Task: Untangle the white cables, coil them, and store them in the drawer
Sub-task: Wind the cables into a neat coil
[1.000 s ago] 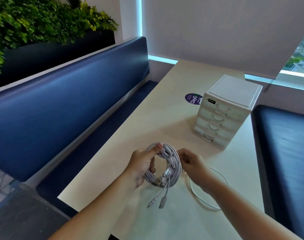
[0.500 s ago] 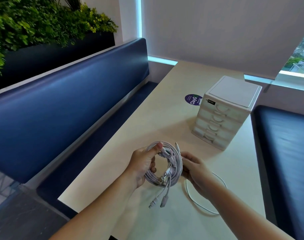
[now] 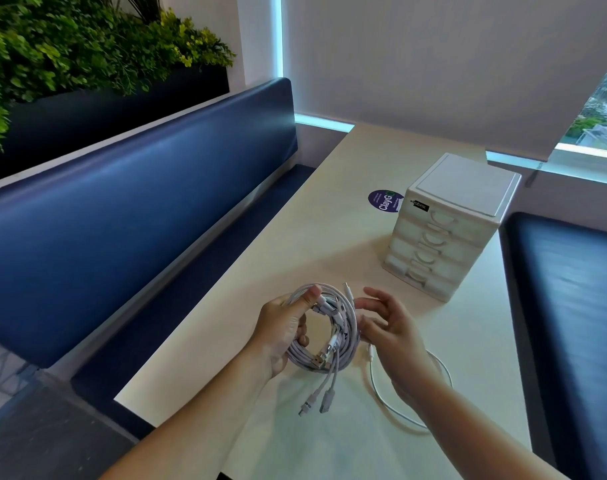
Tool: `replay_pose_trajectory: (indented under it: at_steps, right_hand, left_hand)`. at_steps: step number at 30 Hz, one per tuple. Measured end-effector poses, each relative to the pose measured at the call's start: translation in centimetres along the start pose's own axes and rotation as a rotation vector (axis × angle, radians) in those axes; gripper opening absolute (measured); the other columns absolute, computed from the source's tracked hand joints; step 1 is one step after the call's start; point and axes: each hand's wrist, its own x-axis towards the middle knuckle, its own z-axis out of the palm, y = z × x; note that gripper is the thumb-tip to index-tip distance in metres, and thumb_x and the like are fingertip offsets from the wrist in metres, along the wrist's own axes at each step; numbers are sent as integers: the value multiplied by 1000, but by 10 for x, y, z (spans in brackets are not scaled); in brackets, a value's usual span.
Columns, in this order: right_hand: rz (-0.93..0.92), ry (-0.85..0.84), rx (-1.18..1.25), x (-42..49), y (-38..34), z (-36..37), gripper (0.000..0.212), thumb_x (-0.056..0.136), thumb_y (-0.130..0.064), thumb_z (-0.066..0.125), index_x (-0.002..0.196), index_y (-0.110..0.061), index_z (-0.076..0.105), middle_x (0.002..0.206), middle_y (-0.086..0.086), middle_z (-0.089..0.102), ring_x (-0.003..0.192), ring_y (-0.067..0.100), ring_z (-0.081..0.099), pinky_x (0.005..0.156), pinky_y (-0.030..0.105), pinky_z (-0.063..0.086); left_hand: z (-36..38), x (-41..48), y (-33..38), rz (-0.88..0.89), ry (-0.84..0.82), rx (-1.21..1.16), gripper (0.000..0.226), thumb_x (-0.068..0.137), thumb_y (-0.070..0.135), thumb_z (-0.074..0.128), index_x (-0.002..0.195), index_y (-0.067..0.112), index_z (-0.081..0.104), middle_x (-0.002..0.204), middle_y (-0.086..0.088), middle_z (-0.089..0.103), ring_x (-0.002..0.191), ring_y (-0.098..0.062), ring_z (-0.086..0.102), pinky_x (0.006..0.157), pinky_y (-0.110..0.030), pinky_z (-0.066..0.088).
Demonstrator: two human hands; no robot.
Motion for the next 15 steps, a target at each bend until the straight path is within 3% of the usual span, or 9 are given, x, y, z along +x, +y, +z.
replay_pose_trajectory:
  at_steps: [6,9,12,15]
  right_hand:
    - [89,-105,34,2,-7,0,22,95,-15,52,107,-10,69,103,8,72,90,15,66,72,21,52]
    - [9,-86,-31,0,-5,3,21,89,-22,61,105,-12,71,110,5,66,100,15,64,79,24,52]
    - [-58,-7,-109,3,-1,4,11,88,-12,65,94,-9,73,102,1,61,96,16,61,80,26,49]
    - [40,1,-91,8,-5,6,11,89,-15,64,84,-11,73,99,9,58,86,17,60,72,26,47]
  left_hand:
    - [0,0,-1,20,29,56,42,80,36,75,98,-2,69,49,5,30,42,-11,28,42,-23,31]
    - [3,1,-2,33,52,90,46,81,35,75,102,-5,68,49,5,33,43,-11,31,43,-24,32]
    - [8,0,-2,43,48,107,46,82,35,75,103,-5,68,47,7,34,43,-10,31,43,-25,31]
    - [9,-2,-3,35,29,108,42,83,34,75,105,-1,69,48,8,33,43,-9,30,43,-24,31]
